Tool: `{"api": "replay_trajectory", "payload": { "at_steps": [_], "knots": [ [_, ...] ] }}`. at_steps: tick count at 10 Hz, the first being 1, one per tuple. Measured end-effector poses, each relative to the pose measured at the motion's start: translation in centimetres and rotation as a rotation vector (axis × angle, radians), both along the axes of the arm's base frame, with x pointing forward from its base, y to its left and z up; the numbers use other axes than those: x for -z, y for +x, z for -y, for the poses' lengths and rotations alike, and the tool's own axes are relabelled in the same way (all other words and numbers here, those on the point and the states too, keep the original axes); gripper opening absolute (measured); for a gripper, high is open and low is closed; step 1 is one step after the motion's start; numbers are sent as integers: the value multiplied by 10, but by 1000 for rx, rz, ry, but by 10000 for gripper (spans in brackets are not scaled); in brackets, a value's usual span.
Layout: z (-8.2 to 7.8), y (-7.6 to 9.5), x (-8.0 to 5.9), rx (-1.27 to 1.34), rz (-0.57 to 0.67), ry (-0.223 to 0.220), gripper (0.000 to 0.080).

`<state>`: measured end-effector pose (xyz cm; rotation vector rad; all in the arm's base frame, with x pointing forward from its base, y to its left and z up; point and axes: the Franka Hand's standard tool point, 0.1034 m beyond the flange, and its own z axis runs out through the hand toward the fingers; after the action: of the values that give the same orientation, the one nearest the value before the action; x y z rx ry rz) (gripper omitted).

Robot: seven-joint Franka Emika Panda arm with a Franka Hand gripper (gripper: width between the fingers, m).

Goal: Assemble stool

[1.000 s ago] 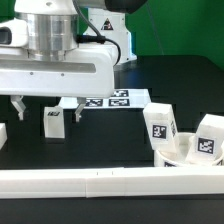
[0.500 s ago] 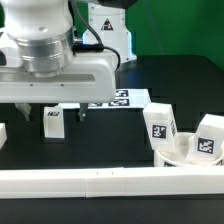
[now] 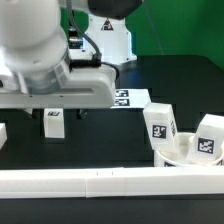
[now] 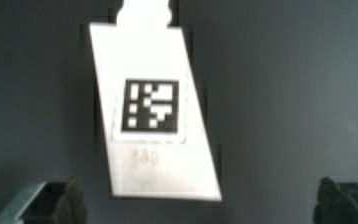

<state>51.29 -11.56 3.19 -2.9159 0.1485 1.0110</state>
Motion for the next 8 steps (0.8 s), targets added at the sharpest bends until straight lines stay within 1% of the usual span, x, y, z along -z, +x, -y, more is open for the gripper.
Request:
{"api": "replay_trajectory", "payload": {
  "at_steps": [1,2,3,4,5,6,7,8],
  "knots": [
    [0,1,4,-1,-32,3,649],
    [-3,-8,4,5,-105,21,649],
    [-2,-12,7,9,-179,36,649],
    [1,-12,11,10,-219,39,649],
    [3,-21,11,20,-310,49,649],
    [4,-25,13,26,-386,54,649],
    [5,-24,18,23,-412,54,649],
    [6,-24,19,23,-414,46,649]
  ]
}}
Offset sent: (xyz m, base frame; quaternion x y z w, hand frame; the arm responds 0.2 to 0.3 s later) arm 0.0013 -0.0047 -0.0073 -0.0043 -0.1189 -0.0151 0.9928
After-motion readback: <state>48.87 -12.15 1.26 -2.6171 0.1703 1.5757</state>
